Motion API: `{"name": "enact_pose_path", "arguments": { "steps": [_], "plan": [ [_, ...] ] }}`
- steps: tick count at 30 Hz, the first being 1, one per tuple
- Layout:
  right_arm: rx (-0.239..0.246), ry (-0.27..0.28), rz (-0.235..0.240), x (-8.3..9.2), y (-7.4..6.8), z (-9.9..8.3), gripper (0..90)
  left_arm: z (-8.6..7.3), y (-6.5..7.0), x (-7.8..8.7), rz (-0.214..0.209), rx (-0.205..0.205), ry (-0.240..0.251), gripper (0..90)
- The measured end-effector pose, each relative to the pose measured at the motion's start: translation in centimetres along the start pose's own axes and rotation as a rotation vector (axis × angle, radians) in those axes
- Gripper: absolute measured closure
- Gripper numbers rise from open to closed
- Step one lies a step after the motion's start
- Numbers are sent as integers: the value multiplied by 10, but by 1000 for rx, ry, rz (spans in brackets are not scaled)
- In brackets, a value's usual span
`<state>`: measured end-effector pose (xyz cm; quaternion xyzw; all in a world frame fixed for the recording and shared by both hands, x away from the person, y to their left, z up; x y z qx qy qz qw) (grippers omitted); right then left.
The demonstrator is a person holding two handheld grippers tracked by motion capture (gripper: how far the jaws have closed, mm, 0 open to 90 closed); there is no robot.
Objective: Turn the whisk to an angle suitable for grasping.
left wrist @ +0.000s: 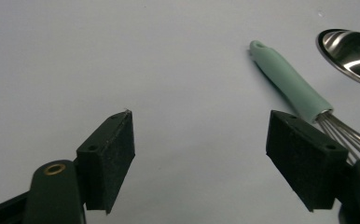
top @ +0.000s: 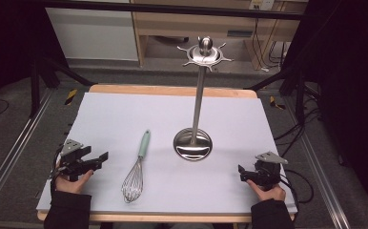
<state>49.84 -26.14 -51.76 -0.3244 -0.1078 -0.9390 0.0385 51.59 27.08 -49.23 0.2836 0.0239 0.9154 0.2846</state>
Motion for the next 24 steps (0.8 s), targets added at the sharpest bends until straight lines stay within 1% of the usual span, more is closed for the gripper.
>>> {"name": "enact_pose_path", "arguments": {
  "steps": [1, 2, 3, 4, 6, 8, 10, 12, 14, 15, 16, 18, 19, 20, 21, 22, 24],
  "plan": [
    [0, 0, 0, 0, 0, 0, 96, 0, 0, 0, 0, 0, 0, 233],
    [4, 0, -6, 0, 1, 0, 97, 3, 4, 1, 4, -13, 2, 239],
    [1, 3, -4, 0, 1, 0, 97, 5, 5, 2, 0, -15, 8, 243],
    [-5, 6, -4, 1, 1, 1, 97, 5, 5, 2, 0, -15, 8, 248],
    [-10, 6, 0, 2, 1, 1, 97, 8, 10, 4, -15, -11, 19, 253],
    [-14, -3, 5, 1, 1, 0, 97, 10, 13, 4, -21, -14, 19, 263],
    [-10, -14, 4, 1, 0, -1, 101, 12, 17, 3, -23, -28, 7, 267],
    [-10, -15, 7, 1, 0, -1, 103, 12, 18, 2, -25, -31, 3, 268],
    [-18, -13, 14, 1, -1, -1, 105, 15, 23, -1, -40, -44, -15, 271],
    [-18, -13, 14, 1, -1, -1, 105, 15, 23, -1, -40, -44, -15, 271],
    [-28, -14, 13, 2, -1, 0, 106, 17, 26, -4, -48, -56, -24, 270],
    [-29, -13, 12, 2, -1, 0, 107, 21, 30, -6, -56, -66, -30, 270],
    [-27, -14, 13, 2, -1, 0, 108, 23, 32, -7, -58, -68, -31, 270],
    [-16, -13, 7, 2, 0, 0, 110, 25, 33, -8, -60, -72, -36, 270],
    [-18, -17, -3, 2, 0, 0, 110, 27, 34, -9, -59, -73, -39, 271],
    [4, -11, -12, 1, 1, 1, 110, 29, 34, -9, -60, -72, -39, 275],
    [14, -9, -19, 2, 0, 2, 111, 31, 35, -9, -63, -68, -36, 282]
  ]
}}
Point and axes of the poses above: each handheld gripper's, and its own axes: x roughly backward along the jaws, z roughly out of its top, y roughly to its right, the point moved 8 cm from there along -x, roughly forward along the jaws, and after that the axes turned 10 degrees about -z, right-handed, at the moved point
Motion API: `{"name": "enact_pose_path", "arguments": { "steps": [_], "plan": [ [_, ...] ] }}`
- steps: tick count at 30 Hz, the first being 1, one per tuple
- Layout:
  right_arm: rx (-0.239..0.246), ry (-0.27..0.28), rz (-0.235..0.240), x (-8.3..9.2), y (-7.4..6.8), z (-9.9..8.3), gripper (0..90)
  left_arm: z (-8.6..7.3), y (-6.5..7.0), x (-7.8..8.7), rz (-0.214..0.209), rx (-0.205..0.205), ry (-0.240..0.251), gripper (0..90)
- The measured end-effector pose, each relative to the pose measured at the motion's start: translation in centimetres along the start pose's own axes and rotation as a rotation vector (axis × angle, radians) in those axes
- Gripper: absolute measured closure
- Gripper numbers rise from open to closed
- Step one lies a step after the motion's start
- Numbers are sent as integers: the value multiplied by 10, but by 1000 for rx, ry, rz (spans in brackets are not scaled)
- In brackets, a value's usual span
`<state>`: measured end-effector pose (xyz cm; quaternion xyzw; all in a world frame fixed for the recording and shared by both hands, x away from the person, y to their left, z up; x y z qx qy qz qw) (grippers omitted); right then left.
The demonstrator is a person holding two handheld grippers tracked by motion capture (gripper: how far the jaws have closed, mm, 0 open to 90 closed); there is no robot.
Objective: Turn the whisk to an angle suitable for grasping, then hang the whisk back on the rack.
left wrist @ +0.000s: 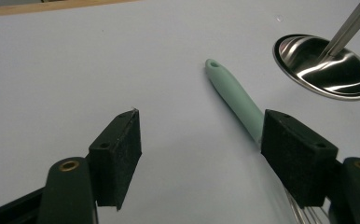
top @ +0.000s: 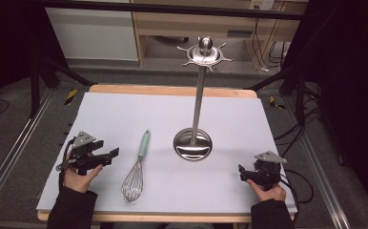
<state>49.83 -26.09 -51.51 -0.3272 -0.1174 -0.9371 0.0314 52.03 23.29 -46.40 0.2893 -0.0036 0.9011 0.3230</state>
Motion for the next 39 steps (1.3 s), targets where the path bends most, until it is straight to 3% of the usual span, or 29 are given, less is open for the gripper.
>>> {"name": "enact_pose_path", "arguments": {
  "steps": [6, 18, 39],
  "plan": [
    [19, 12, 2, 3, -3, 4, 113, 12, 5, -2, -14, -2, 7, 291],
    [-3, 29, 24, 9, -5, 7, 113, 40, 21, -7, -19, -58, -6, 300],
    [9, 25, 43, 8, -10, 5, 126, 57, 30, -39, -17, -56, -86, 340]
  ]
}}
Point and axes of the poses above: each handheld gripper's, and its own axes: x roughly backward along the jaws, z roughly out of its top, y roughly to its right, the point moved 8 cm from there along -x, roughly forward along the jaws, and after that the axes turned 10 degrees about -z, right-handed, at the moved point
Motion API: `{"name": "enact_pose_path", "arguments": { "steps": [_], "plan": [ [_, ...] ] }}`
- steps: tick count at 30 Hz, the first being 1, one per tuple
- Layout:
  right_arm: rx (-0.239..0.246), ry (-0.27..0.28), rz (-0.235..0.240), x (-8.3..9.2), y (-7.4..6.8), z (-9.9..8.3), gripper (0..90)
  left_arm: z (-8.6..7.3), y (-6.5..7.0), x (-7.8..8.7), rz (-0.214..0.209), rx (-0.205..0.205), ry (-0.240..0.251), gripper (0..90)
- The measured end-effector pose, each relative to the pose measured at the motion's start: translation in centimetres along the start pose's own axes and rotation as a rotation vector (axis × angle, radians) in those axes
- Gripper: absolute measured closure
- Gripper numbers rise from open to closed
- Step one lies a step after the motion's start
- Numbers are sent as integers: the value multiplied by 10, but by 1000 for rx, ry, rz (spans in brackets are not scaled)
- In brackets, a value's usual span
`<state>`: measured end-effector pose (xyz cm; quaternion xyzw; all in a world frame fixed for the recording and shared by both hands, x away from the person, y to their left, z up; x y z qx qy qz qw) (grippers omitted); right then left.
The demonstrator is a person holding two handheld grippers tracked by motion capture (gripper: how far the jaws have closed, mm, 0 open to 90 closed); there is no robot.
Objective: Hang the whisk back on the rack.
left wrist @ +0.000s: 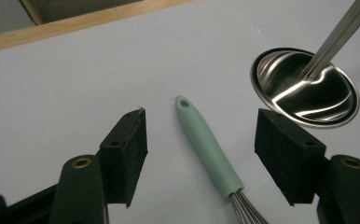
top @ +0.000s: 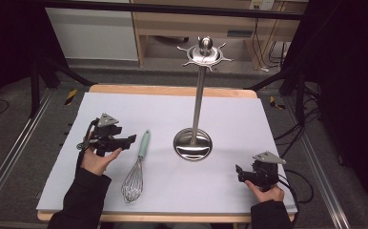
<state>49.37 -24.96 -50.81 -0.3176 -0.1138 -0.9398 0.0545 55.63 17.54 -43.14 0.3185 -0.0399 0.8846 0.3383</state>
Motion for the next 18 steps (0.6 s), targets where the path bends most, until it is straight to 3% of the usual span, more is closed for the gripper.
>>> {"name": "enact_pose_path", "arguments": {
  "steps": [7, 18],
  "plan": [
    [-17, 3, 2, 1, 0, 1, 126, 0, -1, -11, -1, 4, -29, 339],
    [17, -2, -2, -1, -5, 2, 126, -1, 0, -27, 8, 5, -91, 345]
  ]
}}
Point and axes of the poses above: each handheld gripper's, and its own axes: x roughly backward along the jaws, z roughly out of its top, y roughly to its right, the point moved 8 cm from there along -x, roughly forward along the jaws, and after that the axes turned 10 degrees about -z, right-handed, at the moved point
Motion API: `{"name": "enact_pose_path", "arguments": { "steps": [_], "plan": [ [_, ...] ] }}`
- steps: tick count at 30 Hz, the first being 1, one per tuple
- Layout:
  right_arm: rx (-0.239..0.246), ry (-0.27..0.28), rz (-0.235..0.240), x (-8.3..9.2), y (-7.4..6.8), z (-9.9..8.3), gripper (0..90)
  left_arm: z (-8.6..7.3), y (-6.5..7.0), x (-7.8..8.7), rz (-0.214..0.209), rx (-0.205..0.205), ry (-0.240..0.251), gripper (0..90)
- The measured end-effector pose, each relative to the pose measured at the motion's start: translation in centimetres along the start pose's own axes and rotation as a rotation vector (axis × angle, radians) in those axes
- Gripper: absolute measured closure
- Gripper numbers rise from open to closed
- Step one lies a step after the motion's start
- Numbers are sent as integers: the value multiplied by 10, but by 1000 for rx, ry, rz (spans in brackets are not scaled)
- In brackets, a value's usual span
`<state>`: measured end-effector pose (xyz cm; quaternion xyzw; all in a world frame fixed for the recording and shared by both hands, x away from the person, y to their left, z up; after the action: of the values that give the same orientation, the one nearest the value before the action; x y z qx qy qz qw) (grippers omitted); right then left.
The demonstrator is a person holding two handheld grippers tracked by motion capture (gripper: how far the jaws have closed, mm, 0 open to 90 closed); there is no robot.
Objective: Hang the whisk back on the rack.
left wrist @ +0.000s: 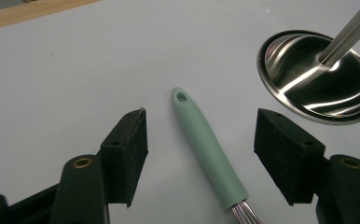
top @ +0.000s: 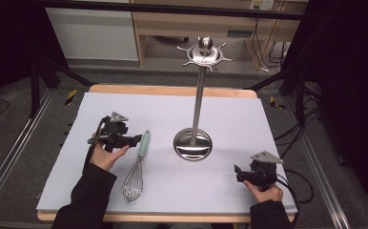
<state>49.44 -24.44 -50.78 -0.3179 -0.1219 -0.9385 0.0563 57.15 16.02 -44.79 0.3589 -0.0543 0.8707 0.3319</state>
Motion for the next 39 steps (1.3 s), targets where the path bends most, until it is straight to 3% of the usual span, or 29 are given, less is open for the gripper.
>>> {"name": "enact_pose_path", "arguments": {
  "steps": [6, 12, 29, 39],
  "plan": [
    [0, 0, 1, -1, -1, 0, 126, 2, 4, -8, -2, -13, -36, 343],
    [-5, -4, 5, -1, -2, -1, 126, -2, 6, -18, 1, 3, -83, 343],
    [0, -6, 9, -1, -2, -1, 126, -29, 9, -33, -5, 80, -186, 439],
    [1, -8, 12, -1, -3, -1, 126, -42, 13, -42, 1, 102, -231, 476]
  ]
}}
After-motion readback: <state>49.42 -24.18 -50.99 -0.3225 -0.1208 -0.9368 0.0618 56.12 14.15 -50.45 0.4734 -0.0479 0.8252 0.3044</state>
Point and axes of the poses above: each handheld gripper's, and its own axes: x roughly backward along the jaws, z roughly out of its top, y roughly to its right, the point moved 8 cm from there along -x, roughly forward along the jaws, and after that the axes turned 10 degrees about -z, right-handed, at the moved point
